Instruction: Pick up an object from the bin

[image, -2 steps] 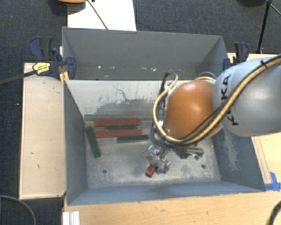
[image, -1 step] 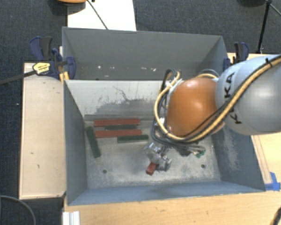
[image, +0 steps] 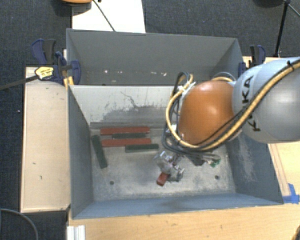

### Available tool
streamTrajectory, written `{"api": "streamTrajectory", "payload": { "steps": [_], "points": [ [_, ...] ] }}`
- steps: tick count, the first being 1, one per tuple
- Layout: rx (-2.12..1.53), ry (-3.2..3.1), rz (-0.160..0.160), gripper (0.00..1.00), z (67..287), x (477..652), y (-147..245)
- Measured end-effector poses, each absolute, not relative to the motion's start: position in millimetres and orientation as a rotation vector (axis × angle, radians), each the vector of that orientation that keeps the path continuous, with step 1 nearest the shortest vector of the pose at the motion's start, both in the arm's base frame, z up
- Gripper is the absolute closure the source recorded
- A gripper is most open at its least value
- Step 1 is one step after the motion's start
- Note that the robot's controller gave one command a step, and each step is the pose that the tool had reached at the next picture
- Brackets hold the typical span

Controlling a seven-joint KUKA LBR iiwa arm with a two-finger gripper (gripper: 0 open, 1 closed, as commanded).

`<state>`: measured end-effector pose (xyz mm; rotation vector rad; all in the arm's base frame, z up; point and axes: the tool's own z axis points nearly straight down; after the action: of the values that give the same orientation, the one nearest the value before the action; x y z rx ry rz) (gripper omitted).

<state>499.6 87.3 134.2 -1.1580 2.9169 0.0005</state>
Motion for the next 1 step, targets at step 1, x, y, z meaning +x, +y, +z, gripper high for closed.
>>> {"api": "streamTrajectory", "payload": {
  "steps": [1],
  "points": [
    [-1.155, 2.919, 0.001, 1.00, 140.5, 499.7, 87.3]
  ]
}}
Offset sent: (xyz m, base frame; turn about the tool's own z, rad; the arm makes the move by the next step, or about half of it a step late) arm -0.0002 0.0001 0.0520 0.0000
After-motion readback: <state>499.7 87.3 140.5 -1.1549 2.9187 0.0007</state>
